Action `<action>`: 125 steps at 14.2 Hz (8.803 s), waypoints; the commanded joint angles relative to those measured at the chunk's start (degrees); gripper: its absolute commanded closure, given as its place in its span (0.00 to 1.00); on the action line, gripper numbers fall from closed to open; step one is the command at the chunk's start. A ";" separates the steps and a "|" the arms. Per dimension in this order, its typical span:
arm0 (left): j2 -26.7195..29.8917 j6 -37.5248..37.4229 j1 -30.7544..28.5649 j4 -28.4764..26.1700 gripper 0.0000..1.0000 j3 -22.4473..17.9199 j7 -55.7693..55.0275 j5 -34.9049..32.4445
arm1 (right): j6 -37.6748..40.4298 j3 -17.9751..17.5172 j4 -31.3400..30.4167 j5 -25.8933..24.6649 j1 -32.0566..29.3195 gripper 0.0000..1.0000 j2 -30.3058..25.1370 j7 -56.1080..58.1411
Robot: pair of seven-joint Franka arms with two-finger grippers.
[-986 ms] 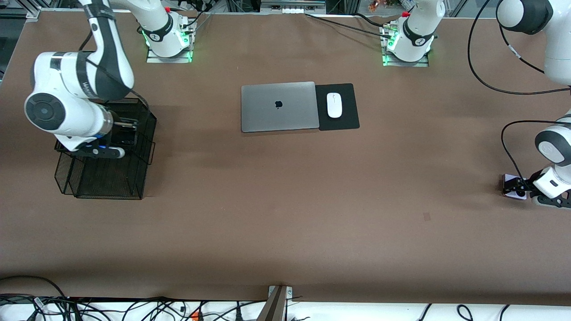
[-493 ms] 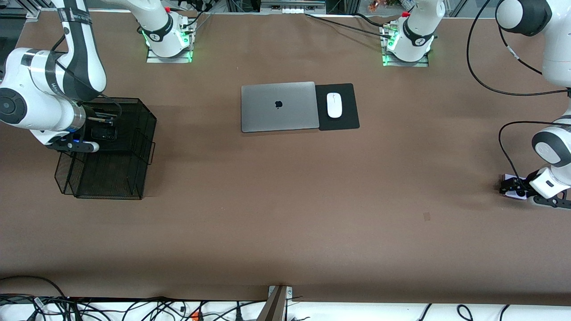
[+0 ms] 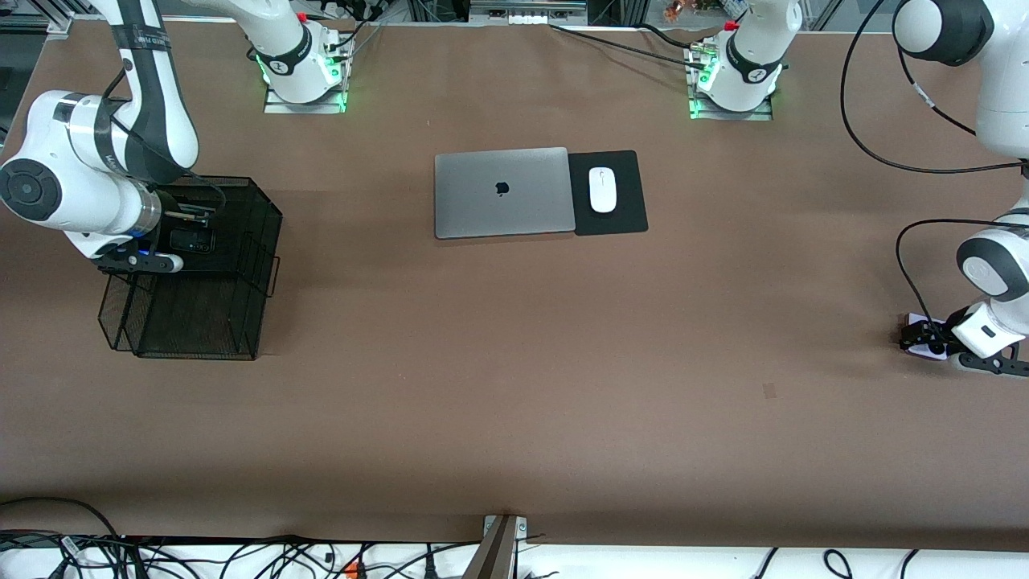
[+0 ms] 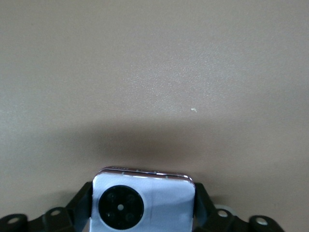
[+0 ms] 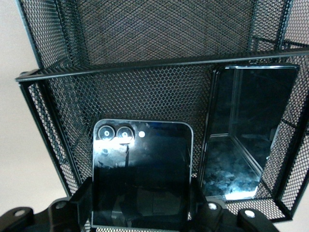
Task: Place phones with both arms
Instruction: 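Release the flip phone in the basket while the left gripper lifts the white phone, then carry the white phone toward the laptop while the right gripper withdraws, then set the white phone down with the left gripper and open it, then grasp the white phone with the right gripper while the left gripper withdraws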
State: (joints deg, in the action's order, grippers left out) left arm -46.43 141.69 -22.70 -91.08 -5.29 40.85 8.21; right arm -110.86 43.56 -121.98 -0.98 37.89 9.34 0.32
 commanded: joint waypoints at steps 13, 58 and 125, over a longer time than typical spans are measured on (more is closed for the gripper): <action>2.14 -7.02 7.05 4.93 0.88 -0.69 -11.47 0.49 | -0.58 0.56 -1.16 0.28 0.87 0.01 0.07 -1.29; -17.46 -7.93 69.02 33.60 0.92 -0.95 -92.34 -3.55 | 22.97 0.12 39.10 14.95 -0.19 0.00 12.02 5.39; 45.82 -51.26 30.69 3.54 0.00 -1.56 -39.08 -7.95 | -29.60 -48.48 43.05 -8.07 -2.20 0.99 42.79 -28.89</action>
State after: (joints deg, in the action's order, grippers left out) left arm -0.80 89.27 8.46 -86.80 -7.34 1.75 0.31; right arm -141.77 -3.89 -80.42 -8.07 36.79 52.27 -27.65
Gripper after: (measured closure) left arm 0.000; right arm 0.150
